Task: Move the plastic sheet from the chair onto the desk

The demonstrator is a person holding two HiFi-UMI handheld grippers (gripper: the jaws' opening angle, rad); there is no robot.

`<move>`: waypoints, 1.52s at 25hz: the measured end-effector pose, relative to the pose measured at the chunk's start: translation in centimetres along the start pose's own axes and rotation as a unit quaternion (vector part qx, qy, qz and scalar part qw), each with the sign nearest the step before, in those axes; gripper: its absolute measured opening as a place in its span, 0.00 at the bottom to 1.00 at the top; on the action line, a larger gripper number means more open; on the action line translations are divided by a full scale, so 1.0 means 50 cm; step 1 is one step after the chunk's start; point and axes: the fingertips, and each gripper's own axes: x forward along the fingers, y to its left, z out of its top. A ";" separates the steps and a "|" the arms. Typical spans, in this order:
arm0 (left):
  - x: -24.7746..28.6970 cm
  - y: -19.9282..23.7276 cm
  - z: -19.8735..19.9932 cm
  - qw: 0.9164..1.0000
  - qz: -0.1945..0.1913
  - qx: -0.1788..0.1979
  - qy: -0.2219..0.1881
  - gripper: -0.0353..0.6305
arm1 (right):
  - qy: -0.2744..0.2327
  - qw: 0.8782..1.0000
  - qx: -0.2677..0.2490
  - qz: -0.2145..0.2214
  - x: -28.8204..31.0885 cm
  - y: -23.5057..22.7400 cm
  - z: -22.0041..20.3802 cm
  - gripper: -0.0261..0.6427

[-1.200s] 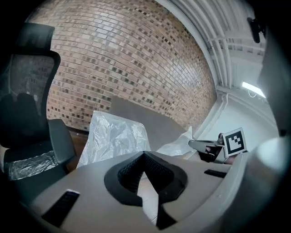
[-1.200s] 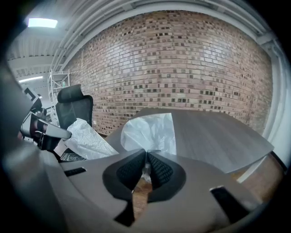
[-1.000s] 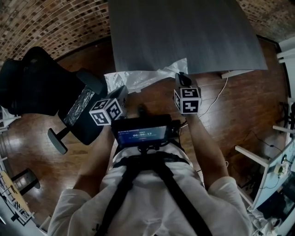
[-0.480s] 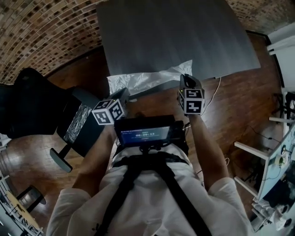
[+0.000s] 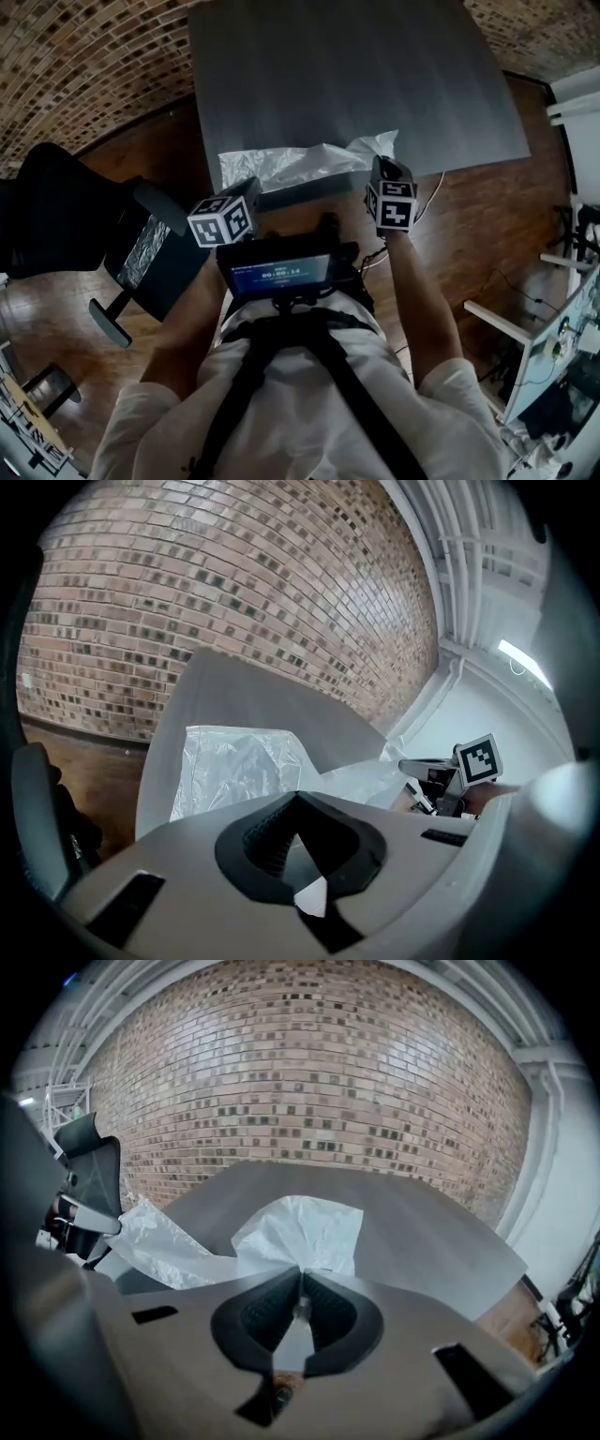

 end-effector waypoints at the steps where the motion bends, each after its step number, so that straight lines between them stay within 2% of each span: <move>1: 0.014 -0.007 -0.001 1.000 0.007 0.000 0.003 0.05 | 0.004 1.000 -0.003 0.003 0.011 -0.015 0.000 0.05; 13: 0.184 -0.059 -0.033 0.994 0.096 0.014 0.048 0.05 | 0.053 0.997 -0.036 0.036 0.141 -0.204 -0.017 0.05; 17: 0.207 -0.034 -0.038 0.991 0.121 0.019 0.062 0.05 | 0.074 0.996 -0.032 0.043 0.171 -0.223 -0.029 0.05; 26: 0.249 -0.020 -0.063 0.984 0.142 0.030 0.100 0.05 | 0.110 0.993 -0.002 0.049 0.221 -0.251 -0.060 0.06; 31: 0.250 -0.013 -0.054 0.984 0.143 0.037 0.100 0.05 | 0.126 0.991 0.019 0.047 0.225 -0.269 -0.079 0.26; 34: 0.258 -0.018 -0.049 0.985 0.136 0.038 0.099 0.11 | 0.132 0.990 0.035 0.047 0.229 -0.295 -0.091 0.28; 36: 0.257 -0.019 -0.047 0.986 0.132 0.037 0.097 0.15 | 0.132 0.989 0.041 0.051 0.230 -0.299 -0.091 0.33; 38: 0.254 -0.013 -0.045 0.986 0.134 0.036 0.095 0.15 | 0.128 0.989 0.047 0.051 0.232 -0.302 -0.085 0.40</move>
